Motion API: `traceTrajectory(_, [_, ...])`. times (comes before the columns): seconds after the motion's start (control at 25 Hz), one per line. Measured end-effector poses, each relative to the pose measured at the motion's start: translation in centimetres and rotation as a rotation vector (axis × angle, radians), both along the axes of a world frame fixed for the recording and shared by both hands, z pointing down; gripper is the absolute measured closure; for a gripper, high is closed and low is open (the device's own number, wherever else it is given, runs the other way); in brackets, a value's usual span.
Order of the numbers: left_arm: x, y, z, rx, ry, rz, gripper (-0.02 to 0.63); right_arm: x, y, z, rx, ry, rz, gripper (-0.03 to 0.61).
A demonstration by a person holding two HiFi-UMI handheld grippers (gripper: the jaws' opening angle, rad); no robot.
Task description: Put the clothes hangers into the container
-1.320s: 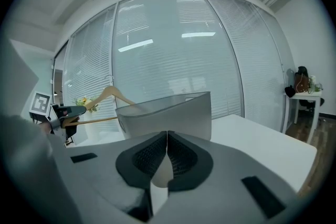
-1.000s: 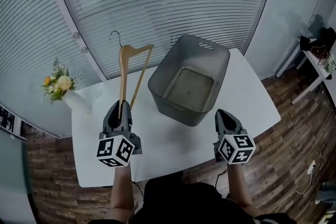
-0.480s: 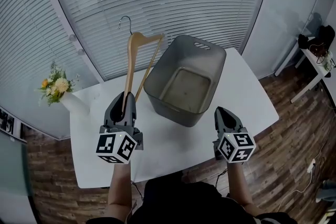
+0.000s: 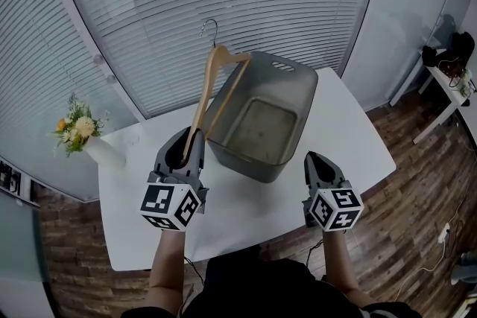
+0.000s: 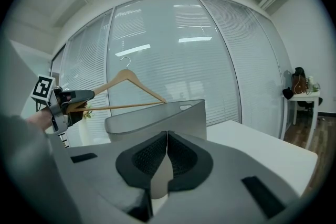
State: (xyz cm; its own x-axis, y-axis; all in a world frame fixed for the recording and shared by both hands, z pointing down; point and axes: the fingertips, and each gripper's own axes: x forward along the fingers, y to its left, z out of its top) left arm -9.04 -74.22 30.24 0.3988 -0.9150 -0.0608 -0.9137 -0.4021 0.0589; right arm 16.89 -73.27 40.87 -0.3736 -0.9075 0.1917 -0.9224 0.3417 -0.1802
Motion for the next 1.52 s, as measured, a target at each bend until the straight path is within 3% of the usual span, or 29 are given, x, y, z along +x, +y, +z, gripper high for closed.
traceTrajectory(0.4, [1.4,-2.2,0.8,-0.091,-0.188,0.083,0.557,0.0,-0.5,0.6,-0.010,-0.007,0.002,0.549])
traceTrajectory(0.76, [3.5,-4.1,1.7,-0.147,-0.422,0.188,0.557,0.4,-0.4,1.3,-0.031,-0.012,0.012,0.549])
traceTrajectory(1.52, [7.1,-6.2,7.1,-0.214,-0.905,0.304,0.557,1.5,-0.8,2.3,-0.057,-0.014,0.035,0.551])
